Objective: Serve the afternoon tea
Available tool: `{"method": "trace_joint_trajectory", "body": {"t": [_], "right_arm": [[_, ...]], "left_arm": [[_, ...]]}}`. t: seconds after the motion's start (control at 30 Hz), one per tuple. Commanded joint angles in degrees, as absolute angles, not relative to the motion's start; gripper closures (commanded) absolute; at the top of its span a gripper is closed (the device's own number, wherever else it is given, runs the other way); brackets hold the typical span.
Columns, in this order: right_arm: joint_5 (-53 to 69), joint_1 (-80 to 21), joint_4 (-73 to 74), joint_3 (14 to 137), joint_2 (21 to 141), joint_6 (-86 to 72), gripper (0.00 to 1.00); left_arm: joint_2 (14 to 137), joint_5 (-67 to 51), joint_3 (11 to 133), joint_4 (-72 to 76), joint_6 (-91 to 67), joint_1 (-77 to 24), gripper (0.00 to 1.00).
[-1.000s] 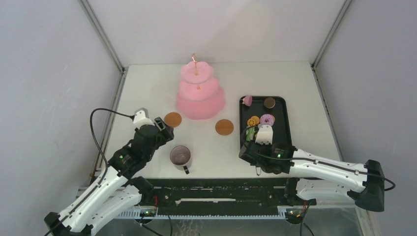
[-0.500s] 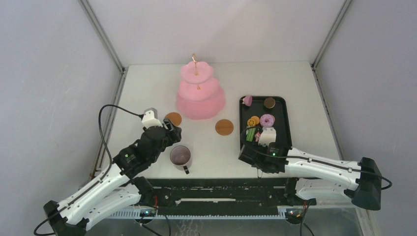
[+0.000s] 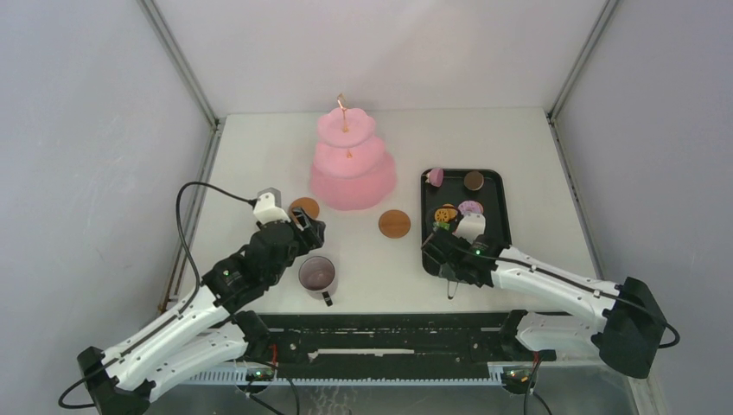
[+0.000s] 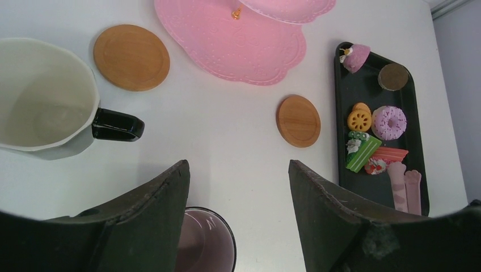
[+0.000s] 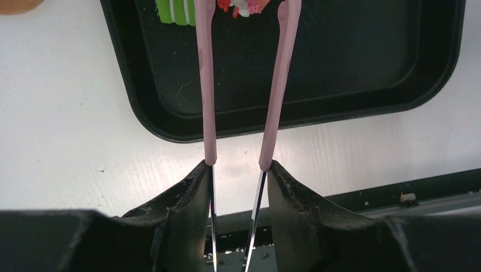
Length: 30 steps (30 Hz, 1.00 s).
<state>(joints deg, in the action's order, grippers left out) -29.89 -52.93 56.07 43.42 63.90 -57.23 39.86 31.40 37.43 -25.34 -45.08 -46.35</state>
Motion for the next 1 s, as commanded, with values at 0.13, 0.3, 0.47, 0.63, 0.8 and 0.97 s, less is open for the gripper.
{"method": "trace_joint_trajectory", "body": {"t": [0.13, 0.3, 0.47, 0.63, 0.8, 0.97], "right_arm": [[-27.4, -46.8, 48.2, 43.7, 66.1, -49.2, 0.52], [-25.8, -43.5, 46.3, 43.7, 67.4, -46.4, 0.52], [-24.2, -41.2, 44.7, 43.7, 69.6, -44.8, 0.52], [-23.5, -40.1, 43.7, 43.5, 70.3, -44.1, 0.52], [-22.7, -39.0, 42.6, 43.1, 71.0, -43.4, 0.51], [-22.6, -37.8, 42.9, 43.1, 70.8, -42.7, 0.51]], "left_arm": [[40.0, 33.1, 39.8, -22.3, -45.7, -47.2, 0.30], [41.4, 33.1, 40.4, -21.5, -45.6, -47.4, 0.30], [42.8, 33.5, 41.1, -21.1, -45.4, -47.6, 0.30], [42.8, 33.9, 41.3, -21.2, -45.5, -47.8, 0.30], [42.7, 34.1, 41.4, -21.4, -45.2, -47.8, 0.30], [42.3, 34.4, 41.3, -21.7, -45.3, -47.8, 0.30]]}}
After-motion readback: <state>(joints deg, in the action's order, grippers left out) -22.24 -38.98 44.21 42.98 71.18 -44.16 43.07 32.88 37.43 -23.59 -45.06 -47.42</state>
